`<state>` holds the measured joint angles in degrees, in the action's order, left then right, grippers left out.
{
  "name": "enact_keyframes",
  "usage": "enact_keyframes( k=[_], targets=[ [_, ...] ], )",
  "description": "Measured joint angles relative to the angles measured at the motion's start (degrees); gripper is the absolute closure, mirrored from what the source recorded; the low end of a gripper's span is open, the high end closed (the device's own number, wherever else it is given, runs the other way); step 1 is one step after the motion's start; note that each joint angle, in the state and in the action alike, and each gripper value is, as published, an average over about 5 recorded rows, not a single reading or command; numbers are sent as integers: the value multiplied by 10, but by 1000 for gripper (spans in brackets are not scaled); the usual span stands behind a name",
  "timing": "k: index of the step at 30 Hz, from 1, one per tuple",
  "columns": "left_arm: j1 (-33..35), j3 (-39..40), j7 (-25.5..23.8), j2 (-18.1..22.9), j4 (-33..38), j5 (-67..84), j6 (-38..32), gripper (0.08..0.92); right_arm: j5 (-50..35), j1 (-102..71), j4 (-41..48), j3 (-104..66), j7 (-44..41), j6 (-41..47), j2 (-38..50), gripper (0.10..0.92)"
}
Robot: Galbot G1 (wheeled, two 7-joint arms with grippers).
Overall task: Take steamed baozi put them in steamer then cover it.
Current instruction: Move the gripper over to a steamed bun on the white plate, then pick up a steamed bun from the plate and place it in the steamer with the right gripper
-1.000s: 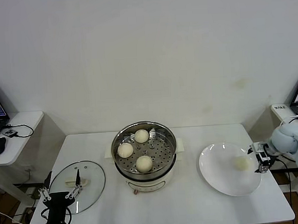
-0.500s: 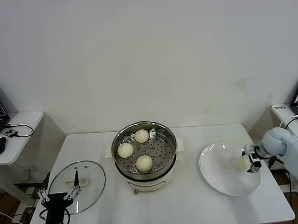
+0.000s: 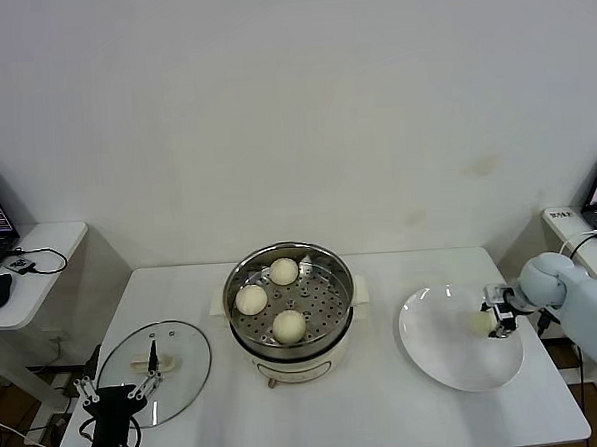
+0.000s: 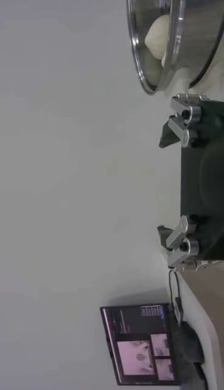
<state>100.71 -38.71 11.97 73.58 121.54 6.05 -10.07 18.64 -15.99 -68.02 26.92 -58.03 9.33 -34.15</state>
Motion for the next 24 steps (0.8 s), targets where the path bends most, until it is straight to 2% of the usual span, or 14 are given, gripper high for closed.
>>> enact_keyframes(
  k=[11, 24],
  targets=[
    [-7, 8, 0, 0, -2, -1, 0, 177, -56, 85, -61, 62, -10, 24, 45, 435],
    [-12, 16, 0, -7, -2, -2, 0, 177, -209, 324, -177, 240, -2, 86, 63, 430]
  ],
)
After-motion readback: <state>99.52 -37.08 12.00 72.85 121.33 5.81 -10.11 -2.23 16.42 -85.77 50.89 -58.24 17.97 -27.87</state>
